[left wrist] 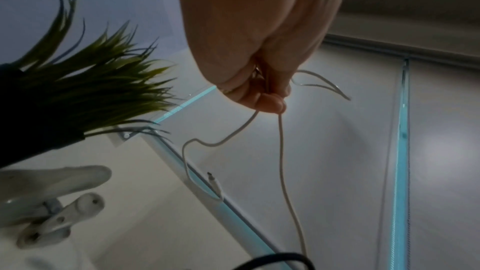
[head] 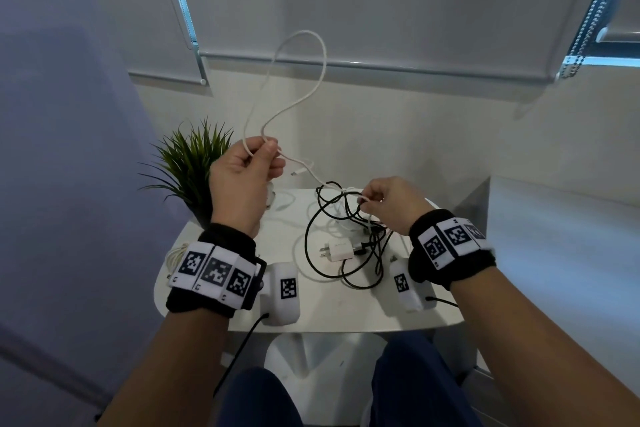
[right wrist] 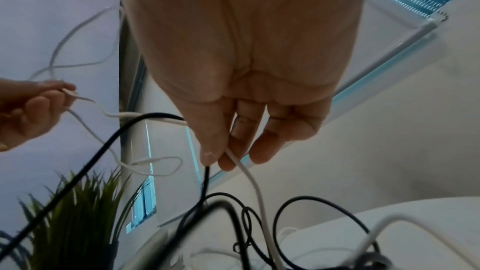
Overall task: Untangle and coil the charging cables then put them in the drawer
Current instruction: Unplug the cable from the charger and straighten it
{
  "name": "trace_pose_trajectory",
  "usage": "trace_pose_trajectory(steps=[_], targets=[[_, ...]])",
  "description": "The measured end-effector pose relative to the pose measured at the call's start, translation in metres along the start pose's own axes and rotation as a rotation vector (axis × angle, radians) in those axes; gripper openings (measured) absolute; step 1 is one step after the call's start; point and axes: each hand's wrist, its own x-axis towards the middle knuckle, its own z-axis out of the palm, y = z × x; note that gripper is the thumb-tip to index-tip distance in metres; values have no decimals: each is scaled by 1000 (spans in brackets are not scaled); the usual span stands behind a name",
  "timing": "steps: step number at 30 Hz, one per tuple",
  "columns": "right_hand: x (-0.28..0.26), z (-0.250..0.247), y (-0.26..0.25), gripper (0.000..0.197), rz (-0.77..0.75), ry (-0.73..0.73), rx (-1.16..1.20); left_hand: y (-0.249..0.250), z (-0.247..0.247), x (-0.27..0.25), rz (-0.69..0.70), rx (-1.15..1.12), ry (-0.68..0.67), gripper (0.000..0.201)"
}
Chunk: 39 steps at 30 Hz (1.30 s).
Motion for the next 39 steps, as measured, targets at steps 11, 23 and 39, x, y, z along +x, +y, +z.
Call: trace_pose_trajectory(steps=[11,23,39], targets=[[4,-1,13,6,109,-3,23,7,-19,16,85,-2,98,12],[1,-3,3,35,62,127,249,-9,-10,6,51,167,6,21],[-10,-7,-13,24,1,245,588,-12,-10,-5,-11,197,27,21]])
